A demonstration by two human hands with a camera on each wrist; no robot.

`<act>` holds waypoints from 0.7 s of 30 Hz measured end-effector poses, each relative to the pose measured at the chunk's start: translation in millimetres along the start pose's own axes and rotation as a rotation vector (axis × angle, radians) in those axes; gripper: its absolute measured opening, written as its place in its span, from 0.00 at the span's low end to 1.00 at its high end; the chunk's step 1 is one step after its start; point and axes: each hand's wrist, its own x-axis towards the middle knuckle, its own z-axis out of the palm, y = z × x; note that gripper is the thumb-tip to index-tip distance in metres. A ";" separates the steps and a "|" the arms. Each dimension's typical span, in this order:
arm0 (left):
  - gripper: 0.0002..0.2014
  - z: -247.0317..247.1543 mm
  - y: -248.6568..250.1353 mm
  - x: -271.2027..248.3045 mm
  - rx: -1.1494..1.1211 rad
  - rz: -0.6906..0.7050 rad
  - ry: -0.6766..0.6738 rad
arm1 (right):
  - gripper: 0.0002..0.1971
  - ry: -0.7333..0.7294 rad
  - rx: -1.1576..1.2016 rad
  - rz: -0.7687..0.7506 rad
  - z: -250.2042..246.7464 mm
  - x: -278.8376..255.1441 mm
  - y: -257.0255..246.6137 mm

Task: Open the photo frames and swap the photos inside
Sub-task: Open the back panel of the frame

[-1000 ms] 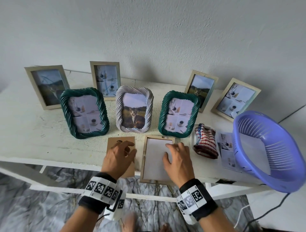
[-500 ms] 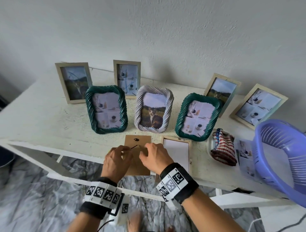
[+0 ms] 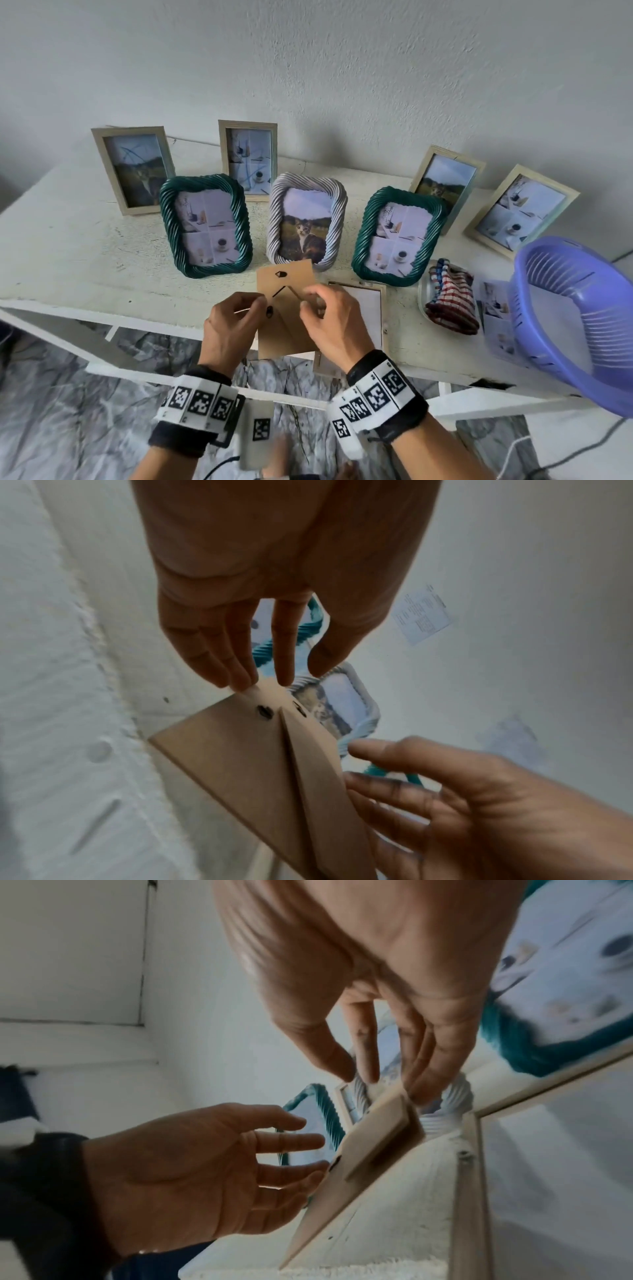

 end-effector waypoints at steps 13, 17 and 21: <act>0.17 72.4 27.8 -21.6 -0.154 0.013 -0.332 | 0.15 0.244 0.333 0.313 -65.1 -38.1 73.9; 0.06 78.2 22.7 -22.3 -0.045 0.084 -0.328 | 0.15 0.248 0.235 0.246 -62.4 -38.4 87.2; 0.06 83.3 11.4 -24.8 0.151 0.210 -0.208 | 0.15 0.256 0.109 0.191 -55.9 -37.7 97.3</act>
